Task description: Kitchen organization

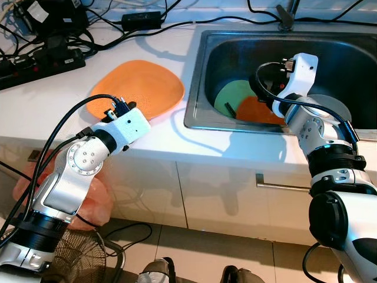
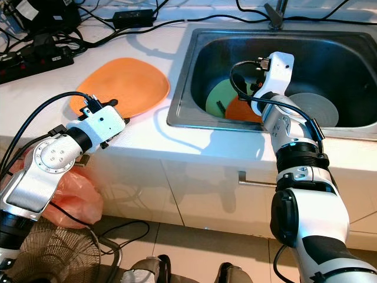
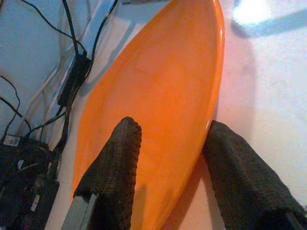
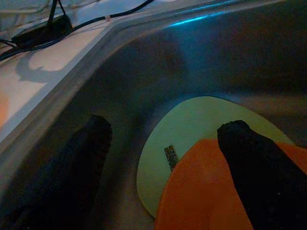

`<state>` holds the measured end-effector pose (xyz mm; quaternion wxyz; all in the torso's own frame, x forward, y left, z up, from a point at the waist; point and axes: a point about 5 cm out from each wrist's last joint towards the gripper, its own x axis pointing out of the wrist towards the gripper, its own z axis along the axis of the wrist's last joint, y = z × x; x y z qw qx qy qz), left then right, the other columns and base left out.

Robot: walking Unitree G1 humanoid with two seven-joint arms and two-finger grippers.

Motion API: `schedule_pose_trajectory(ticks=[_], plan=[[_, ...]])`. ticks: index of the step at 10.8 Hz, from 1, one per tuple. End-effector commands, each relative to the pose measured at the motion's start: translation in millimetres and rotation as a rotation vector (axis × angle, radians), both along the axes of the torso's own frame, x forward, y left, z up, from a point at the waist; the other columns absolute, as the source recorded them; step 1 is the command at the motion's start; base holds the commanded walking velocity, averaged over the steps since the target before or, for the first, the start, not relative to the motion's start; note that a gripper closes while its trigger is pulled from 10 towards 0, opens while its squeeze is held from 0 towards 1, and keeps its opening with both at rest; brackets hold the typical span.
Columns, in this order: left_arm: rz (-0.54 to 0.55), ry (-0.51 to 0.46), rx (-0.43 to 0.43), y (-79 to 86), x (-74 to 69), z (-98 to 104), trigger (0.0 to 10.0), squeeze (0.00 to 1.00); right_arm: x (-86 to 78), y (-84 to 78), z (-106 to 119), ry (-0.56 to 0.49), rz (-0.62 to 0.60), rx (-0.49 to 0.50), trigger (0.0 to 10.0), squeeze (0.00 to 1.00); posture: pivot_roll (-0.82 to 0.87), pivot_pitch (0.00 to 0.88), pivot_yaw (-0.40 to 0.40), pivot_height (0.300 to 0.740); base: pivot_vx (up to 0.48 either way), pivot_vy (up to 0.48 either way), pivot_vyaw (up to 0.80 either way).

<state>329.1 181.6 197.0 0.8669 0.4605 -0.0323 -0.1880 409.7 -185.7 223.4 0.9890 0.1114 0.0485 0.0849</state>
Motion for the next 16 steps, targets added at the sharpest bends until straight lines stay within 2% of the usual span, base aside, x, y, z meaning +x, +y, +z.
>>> schedule_pose_trajectory(ticks=[1,2,3,5,6,7,10,12,16], plan=[[0.019,0.049,0.036,6.3,0.5,-11,10.0,0.0,-1.0,-1.2,-1,0.01,-0.002,0.013,10.0,0.0,0.1,0.145,0.084,0.74,0.0,0.0,0.0],[0.012,0.081,0.046,8.3,1.5,-16,10.0,0.0,-1.2,-0.9,-1,0.011,-0.001,0.016,10.0,0.0,0.1,0.145,0.086,0.74,0.0,0.0,0.0],[0.004,0.106,0.054,11.5,4.4,-20,0.0,0.0,-1.5,-1.0,-1,0.012,-0.004,0.024,10.0,0.0,0.1,0.145,0.09,0.74,0.0,0.0,0.0],[-0.039,0.14,0.114,14.1,10.0,-25,0.0,0.0,-2.4,-0.3,-3,0.023,0.001,0.052,10.0,0.0,0.1,0.148,0.099,0.74,0.0,0.0,0.0],[-0.054,0.144,0.138,14.8,12.3,-27,0.0,0.0,-6.4,12.3,-3,0.049,0.147,0.08,10.0,0.0,0.1,0.147,0.102,0.74,0.0,0.0,0.0],[-0.061,0.143,0.143,15.4,13.7,-28,0.0,0.0,-13.5,22.8,-6,0.071,0.289,0.058,10.0,0.0,0.1,0.148,0.103,0.74,0.0,0.0,0.0],[-0.075,0.137,0.147,16.6,16.5,-29,0.0,0.0,-36.0,25.1,-9,0.103,0.53,0.003,10.0,0.0,0.09,0.151,0.1,0.74,0.0,0.0,0.0],[-0.078,0.135,0.156,17.3,17.3,-29,0.0,0.0,-41.1,23.0,-9,0.107,0.57,-0.019,10.0,0.0,0.09,0.15,0.102,0.74,0.0,0.0,0.0],[-0.091,0.09,0.198,19.5,21.1,-25,0.0,0.0,-63.0,31.6,-2,0.08,0.754,-0.028,10.0,0.0,0.1,0.149,0.108,0.74,0.0,0.0,0.0]])
